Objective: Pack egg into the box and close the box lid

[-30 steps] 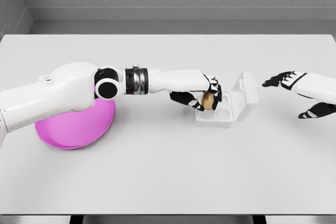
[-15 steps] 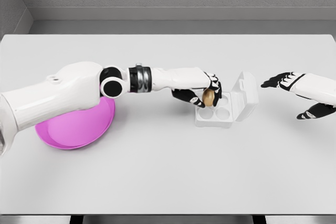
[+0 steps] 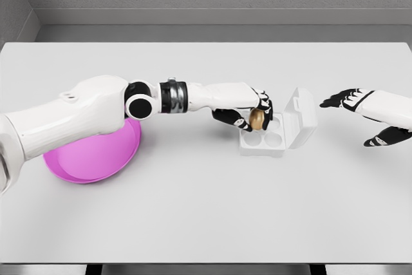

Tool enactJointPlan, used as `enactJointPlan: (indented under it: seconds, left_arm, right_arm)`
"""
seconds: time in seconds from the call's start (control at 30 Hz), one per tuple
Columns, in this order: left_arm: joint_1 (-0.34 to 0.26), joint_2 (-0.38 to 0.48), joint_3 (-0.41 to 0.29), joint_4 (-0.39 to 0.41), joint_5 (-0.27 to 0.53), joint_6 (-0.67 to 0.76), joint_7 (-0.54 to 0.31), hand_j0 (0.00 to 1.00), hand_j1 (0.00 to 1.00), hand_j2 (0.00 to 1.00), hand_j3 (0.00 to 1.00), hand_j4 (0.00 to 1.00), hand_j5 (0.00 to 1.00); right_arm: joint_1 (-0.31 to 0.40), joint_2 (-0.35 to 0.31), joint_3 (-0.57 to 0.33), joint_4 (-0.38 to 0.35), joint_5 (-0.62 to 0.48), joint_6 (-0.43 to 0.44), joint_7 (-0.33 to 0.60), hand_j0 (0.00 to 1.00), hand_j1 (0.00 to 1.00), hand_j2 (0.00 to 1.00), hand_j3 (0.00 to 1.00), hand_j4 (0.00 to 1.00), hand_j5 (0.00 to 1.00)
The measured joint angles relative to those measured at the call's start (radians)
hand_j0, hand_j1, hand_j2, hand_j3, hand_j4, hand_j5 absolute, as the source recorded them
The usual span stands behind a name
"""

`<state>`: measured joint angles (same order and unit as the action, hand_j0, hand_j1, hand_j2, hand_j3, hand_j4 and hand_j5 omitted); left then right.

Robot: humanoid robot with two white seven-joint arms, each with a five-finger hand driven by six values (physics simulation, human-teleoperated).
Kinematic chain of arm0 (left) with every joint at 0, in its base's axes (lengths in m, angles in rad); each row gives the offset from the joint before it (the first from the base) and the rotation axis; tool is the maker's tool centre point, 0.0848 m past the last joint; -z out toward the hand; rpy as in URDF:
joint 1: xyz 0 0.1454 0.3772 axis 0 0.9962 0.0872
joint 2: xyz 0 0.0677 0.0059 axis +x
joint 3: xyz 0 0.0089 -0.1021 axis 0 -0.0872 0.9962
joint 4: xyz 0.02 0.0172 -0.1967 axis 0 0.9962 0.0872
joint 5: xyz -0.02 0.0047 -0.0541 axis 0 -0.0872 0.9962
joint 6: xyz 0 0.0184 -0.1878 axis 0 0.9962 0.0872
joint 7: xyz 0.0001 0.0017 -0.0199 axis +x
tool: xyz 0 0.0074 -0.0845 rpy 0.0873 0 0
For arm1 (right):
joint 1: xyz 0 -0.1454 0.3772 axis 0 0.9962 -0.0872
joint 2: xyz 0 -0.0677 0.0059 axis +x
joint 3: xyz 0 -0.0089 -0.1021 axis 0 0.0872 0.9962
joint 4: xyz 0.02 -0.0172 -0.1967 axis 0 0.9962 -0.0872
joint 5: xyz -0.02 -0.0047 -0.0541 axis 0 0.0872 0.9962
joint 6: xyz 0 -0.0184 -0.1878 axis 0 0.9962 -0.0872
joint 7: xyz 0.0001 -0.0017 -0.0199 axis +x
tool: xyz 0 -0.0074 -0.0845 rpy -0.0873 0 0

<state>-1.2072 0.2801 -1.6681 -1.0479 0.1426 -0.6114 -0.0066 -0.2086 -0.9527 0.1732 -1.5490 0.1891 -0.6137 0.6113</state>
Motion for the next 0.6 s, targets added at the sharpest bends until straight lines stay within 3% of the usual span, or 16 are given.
enactJointPlan:
  seconds: [0.03,0.13,0.2,0.37,0.47,0.6]
  left_arm:
    - [0.000,-0.001,0.000,0.000,0.000,0.000,0.000,0.48,0.48,0.48,0.48,0.48,0.48]
    - [0.000,-0.001,0.000,-0.001,0.000,0.000,0.000,0.67,0.67,0.67,0.67,0.67,0.67]
    - [0.000,-0.001,0.000,-0.001,0.000,0.000,-0.001,0.71,0.71,0.71,0.71,0.71,0.71]
    - [0.000,0.002,-0.001,-0.001,-0.001,0.000,-0.001,0.74,0.74,0.74,0.74,0.74,0.74]
    - [0.002,0.006,-0.001,-0.002,-0.001,0.000,-0.001,0.82,0.82,0.82,0.82,0.82,0.82]
    - [0.005,0.008,-0.001,-0.002,-0.001,0.000,-0.001,0.83,0.83,0.83,0.83,0.83,0.83]
  right_arm:
    - [0.000,0.000,0.000,0.000,0.000,0.000,0.000,1.00,1.00,1.00,1.00,1.00,1.00]
    - [0.000,0.000,0.000,0.000,0.000,0.000,0.000,1.00,1.00,1.00,1.00,1.00,1.00]
    - [0.000,0.001,0.000,0.000,0.000,0.000,0.000,1.00,1.00,1.00,1.00,1.00,1.00]
    - [0.000,0.001,-0.001,0.000,0.000,0.000,0.000,1.00,1.00,1.00,1.00,1.00,1.00]
    - [0.000,0.001,-0.001,0.000,0.000,0.000,0.000,1.00,1.00,1.00,1.00,1.00,1.00]
    - [0.000,0.001,-0.001,0.000,0.000,0.000,0.000,1.00,1.00,1.00,1.00,1.00,1.00]
